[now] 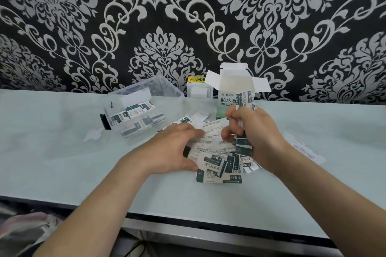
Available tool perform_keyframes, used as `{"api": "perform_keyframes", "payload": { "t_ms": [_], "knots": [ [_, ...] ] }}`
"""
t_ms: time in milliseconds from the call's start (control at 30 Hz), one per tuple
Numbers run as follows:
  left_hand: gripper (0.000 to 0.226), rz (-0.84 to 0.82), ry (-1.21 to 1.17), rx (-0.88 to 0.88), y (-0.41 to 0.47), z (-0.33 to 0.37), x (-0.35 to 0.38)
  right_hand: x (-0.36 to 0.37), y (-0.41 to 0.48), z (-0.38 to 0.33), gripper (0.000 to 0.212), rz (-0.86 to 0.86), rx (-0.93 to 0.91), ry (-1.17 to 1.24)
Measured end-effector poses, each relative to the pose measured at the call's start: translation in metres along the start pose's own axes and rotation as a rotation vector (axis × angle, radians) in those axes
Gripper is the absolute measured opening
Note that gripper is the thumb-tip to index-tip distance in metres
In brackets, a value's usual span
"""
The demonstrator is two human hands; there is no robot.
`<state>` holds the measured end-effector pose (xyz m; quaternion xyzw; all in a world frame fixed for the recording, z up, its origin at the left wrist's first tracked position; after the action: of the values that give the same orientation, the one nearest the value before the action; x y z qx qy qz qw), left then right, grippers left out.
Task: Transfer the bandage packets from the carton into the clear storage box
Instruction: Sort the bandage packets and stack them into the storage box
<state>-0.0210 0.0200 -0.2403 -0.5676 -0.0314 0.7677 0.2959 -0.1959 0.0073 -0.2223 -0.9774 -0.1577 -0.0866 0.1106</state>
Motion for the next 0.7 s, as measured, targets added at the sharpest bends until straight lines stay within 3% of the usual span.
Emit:
{"api": "perform_keyframes", "payload": {
  "t_ms": [100, 200, 267, 367, 533, 700],
  "knots": [
    [0.071, 0.049, 0.056, -0.030, -0.001, 0.002, -0.005, -0.002, 0.003, 0.002, 0.015, -0.039, 0.023, -0.240],
    [0.061, 0.034, 0.004, -0.042, -0.003, 0.006, -0.006, -0.008, 0.004, -0.006, 0.013, -0.058, -0.043, -0.957],
    [0.054, 0.046, -0.047, -0.052, -0.005, 0.005, -0.008, -0.011, 0.002, -0.007, 0.014, -0.120, -0.006, -1.253],
    [0.041, 0.074, -0.148, -0.069, -0.007, 0.002, -0.013, -0.014, 0.000, -0.002, 0.027, -0.243, 0.116, -1.341],
    [0.022, 0.151, -0.400, -0.083, -0.009, -0.014, -0.021, -0.012, 0.002, -0.005, 0.018, -0.238, 0.024, -1.433],
    [0.024, 0.187, -0.618, -0.088, -0.015, -0.026, -0.030, -0.013, 0.001, -0.011, 0.023, -0.232, 0.003, -1.375]
  ]
}}
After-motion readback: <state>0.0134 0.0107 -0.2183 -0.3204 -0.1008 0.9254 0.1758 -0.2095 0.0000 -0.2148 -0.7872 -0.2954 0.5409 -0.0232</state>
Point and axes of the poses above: each hand's wrist, its own y-axis towards the middle knuckle, its own x-axis out of the palm, z = x × y, the point moved 4 cm from there along y, towards the middle knuckle, and after that the axes turned 13 degrees about -z, right-handed, at the moved point
